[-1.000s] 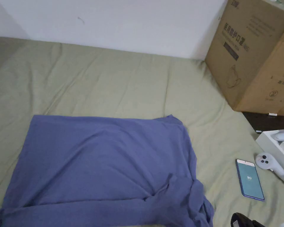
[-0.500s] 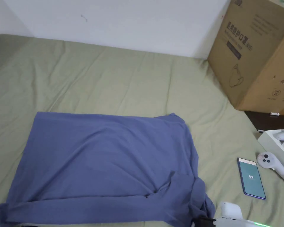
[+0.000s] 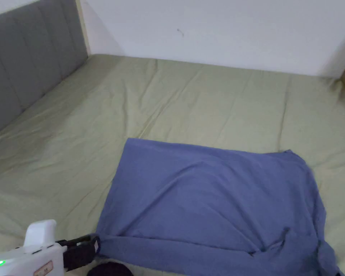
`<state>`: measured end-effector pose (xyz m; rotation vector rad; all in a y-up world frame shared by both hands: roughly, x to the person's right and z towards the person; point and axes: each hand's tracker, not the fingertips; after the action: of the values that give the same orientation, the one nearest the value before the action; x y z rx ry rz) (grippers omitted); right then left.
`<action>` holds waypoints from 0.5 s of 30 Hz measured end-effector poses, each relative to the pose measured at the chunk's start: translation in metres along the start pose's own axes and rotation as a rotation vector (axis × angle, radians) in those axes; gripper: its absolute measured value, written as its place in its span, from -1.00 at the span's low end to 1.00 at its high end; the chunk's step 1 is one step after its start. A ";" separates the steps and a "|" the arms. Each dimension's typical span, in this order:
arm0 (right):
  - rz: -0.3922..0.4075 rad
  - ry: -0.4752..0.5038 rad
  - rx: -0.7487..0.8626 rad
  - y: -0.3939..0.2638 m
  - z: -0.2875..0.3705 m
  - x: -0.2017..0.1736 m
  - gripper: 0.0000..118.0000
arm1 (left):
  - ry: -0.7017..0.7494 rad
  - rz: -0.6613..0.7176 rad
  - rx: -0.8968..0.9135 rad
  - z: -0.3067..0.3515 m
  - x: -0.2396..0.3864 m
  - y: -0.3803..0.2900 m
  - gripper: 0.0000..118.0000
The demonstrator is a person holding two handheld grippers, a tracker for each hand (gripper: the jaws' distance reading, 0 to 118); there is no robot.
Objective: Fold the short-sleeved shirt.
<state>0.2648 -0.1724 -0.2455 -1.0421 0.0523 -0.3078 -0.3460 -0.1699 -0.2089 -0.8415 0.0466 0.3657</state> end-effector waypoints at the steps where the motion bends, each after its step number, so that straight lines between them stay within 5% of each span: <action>1: 0.003 0.000 0.002 0.000 0.000 0.000 -0.94 | -0.032 0.027 -0.046 -0.011 -0.004 0.000 0.38; 8: -0.005 0.017 0.006 0.003 0.003 -0.003 -0.94 | -0.040 0.083 -0.116 -0.045 -0.006 -0.007 0.33; 11: -0.004 0.023 0.001 0.004 0.003 -0.005 -0.94 | 0.070 0.040 -0.112 -0.045 0.001 -0.008 -0.23; 13: 0.004 0.022 0.003 0.005 0.004 -0.006 -0.94 | 0.018 0.090 -0.113 -0.045 -0.009 -0.009 -0.72; 15: 0.008 0.020 0.007 0.006 0.006 -0.007 -0.94 | -0.045 0.193 -0.115 -0.041 -0.014 -0.008 -0.88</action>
<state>0.2603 -0.1621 -0.2484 -1.0316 0.0734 -0.3111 -0.3521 -0.2092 -0.2277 -0.9448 0.0657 0.5733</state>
